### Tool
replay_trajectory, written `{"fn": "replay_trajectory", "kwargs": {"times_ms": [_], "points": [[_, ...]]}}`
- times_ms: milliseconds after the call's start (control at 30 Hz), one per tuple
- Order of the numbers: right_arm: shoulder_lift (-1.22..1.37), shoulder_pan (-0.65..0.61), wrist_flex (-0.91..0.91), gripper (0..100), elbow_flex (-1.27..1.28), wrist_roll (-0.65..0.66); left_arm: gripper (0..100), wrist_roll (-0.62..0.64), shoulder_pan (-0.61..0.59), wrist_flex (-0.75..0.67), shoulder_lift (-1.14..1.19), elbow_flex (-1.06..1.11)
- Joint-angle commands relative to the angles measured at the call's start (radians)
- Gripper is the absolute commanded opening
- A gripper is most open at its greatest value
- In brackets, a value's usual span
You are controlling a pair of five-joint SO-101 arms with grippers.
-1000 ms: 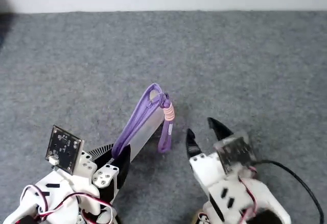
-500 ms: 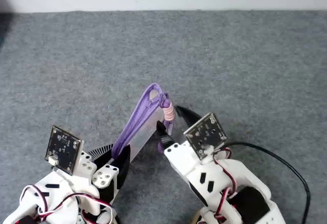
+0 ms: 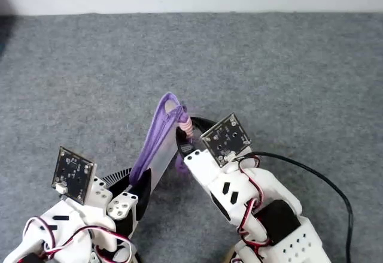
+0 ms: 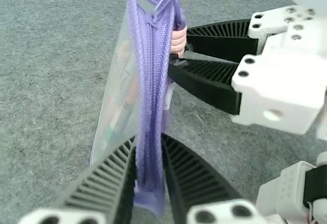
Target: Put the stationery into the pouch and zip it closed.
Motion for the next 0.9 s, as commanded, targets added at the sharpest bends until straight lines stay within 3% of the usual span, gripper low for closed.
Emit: {"fn": "replay_trajectory", "kwargs": {"times_ms": [0,333,533,867], "points": [[0.008,0.028,-0.03,2.2,-0.014,0.012,1,0.009,-0.003,0.008,0.011,0.005],[0.028,0.283,-0.051,0.8,0.025,0.063,1,0.011,-0.003,0.008,0.012,0.005],[0.11,0.46,-0.246,0.8,0.135,0.098,1,0.014,-0.003,0.008,0.012,0.007],[0.315,0.647,-0.407,0.8,0.135,0.098,1,0.014,-0.003,0.008,0.012,0.007]]}}
